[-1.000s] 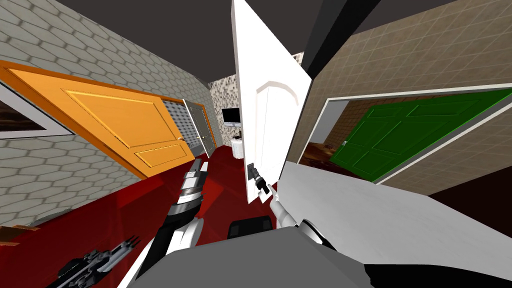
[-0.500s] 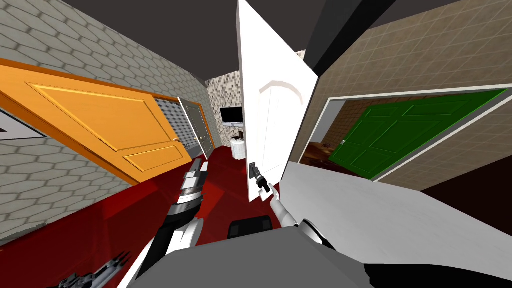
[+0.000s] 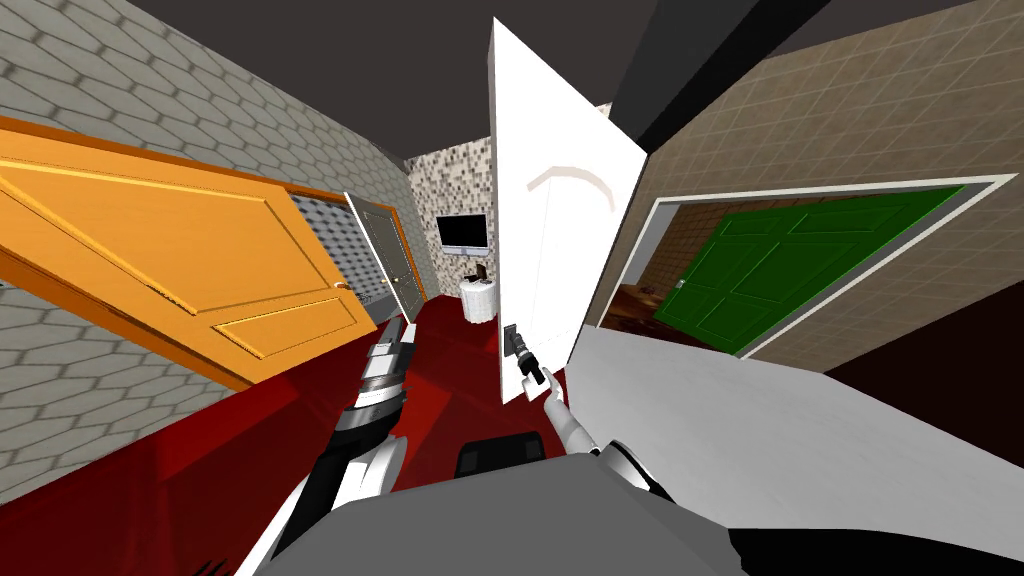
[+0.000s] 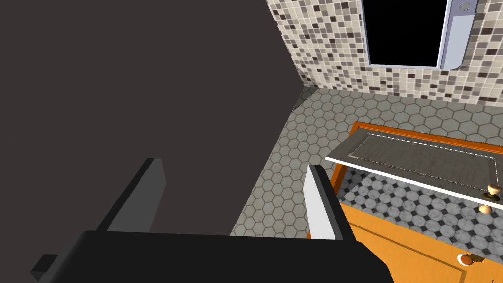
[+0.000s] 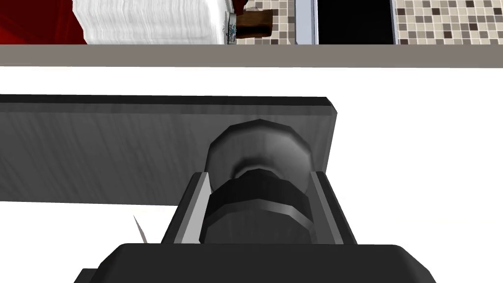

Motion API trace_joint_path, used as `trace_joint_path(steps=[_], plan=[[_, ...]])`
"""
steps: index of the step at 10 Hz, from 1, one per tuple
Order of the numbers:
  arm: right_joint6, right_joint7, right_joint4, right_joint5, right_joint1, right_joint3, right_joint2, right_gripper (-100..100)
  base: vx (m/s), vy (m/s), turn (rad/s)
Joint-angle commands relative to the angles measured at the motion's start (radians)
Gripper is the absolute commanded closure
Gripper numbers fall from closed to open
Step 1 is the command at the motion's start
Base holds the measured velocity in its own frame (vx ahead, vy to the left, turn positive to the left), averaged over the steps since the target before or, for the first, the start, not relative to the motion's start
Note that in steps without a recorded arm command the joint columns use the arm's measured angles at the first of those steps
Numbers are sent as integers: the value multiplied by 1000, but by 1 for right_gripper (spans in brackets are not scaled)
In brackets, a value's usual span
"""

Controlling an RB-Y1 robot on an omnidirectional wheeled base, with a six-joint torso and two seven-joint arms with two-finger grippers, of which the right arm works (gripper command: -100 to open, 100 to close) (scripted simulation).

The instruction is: Push the door open

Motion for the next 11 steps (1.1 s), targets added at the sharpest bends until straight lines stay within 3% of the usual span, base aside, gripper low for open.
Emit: trace_joint_path(steps=[1, 5, 6, 7, 11], plan=[[-2, 5, 1, -4, -13, -24, -4, 100, 144, 177, -85], [-5, 19, 11, -12, -18, -74, 13, 100, 151, 154, -73], [-2, 15, 15, -10, -14, -62, 9, 100, 69, 70, -28], [-4, 20, 17, -15, -18, -86, -1, 100, 116, 100, -39], [-6, 33, 22, -23, -21, -132, -12, 100, 164, 165, -86]])
